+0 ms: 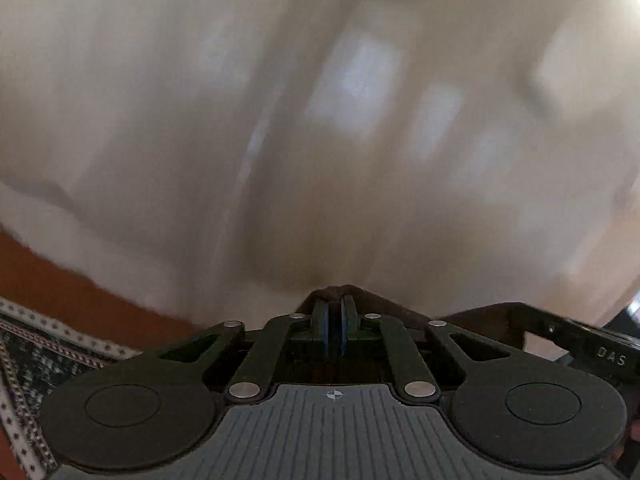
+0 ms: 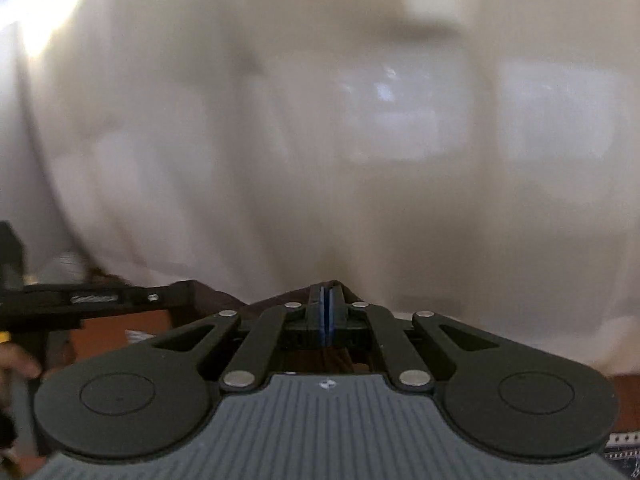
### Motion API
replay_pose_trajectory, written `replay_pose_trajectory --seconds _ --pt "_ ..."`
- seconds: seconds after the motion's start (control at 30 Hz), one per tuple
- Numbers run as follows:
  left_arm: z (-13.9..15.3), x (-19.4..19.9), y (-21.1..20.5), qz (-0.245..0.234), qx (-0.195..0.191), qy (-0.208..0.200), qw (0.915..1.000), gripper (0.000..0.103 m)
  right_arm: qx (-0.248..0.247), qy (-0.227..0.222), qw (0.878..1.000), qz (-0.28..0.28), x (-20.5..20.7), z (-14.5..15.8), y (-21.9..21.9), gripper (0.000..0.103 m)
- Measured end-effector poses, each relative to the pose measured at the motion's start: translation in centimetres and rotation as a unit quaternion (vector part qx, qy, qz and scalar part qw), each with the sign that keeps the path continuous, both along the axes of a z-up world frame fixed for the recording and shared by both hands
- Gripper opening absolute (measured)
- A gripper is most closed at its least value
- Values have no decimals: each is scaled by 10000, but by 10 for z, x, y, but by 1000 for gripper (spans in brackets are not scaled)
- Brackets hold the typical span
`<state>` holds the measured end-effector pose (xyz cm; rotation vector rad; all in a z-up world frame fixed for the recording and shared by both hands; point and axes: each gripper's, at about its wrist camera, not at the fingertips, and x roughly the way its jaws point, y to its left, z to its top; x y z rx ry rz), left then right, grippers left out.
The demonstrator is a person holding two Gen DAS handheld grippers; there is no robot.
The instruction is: Fold clothes
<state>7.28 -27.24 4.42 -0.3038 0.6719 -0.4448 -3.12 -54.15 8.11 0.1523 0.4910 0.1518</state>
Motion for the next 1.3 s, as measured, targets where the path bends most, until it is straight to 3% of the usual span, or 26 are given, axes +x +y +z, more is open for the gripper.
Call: replay_pose_trajectory --seconds 0.03,0.07,0.1,0.23,0.33,0.43,0.5,0.63,0.77,0.87,0.97,1.0,1.03,1.07,1.13,1.2,1.3 --pt "-18 15 -5 30 138 226 9996 29 -75 137 9997 -160 17 -15 1 14" --pt "-26 12 0 -51 152 343 9993 31 -182 387 9986 -319 35 -35 1 37" --pt "-33 8 5 -131 165 460 9987 31 -341 672 9958 -521 47 -54 1 50" --pt "-64 -4 24 -454 217 926 9944 33 -672 1113 9891 -697 35 -97 6 47" --pt "-87 -15 38 -698 256 1272 9891 49 -650 1259 9896 -237 -15 -109 20 50" --pt "-103 -76 62 -1136 439 1561 9802 54 -623 1542 9854 365 -64 -122 44 51" --pt "-115 -113 75 -1266 582 1771 9743 55 -526 1773 9798 759 -90 -135 83 55" --pt "-140 -156 105 -861 372 2204 9709 58 -799 2037 9631 1565 -137 -156 144 63" --pt "-157 -182 131 -487 156 2500 9669 62 -1400 2252 9330 2434 -155 -179 199 66" --pt "-156 -191 141 -427 134 2487 9675 65 -2146 2156 9186 2521 -168 -195 224 67" --pt "-154 -197 149 -457 143 2405 9695 67 -2619 2336 9008 2558 -168 -208 228 67" --pt "-154 -198 150 -490 163 2380 9699 67 -2724 2404 8952 2581 -168 -212 228 52" --pt "-153 -200 152 -519 194 2358 9702 67 -2807 2481 8900 2600 -168 -215 226 27" --pt "-152 -201 152 -556 244 2331 9705 67 -2676 2632 8906 2568 -165 -212 221 8" --pt "-151 -201 147 -752 330 2260 9707 67 -1943 2829 9116 2265 -160 -195 199 8" --pt "-148 -207 137 -1079 333 2199 9690 68 -1075 2755 9385 1784 -152 -165 171 8" --pt "-147 -224 108 -1452 207 2175 9650 68 65 2248 9698 942 -152 -115 114 8"
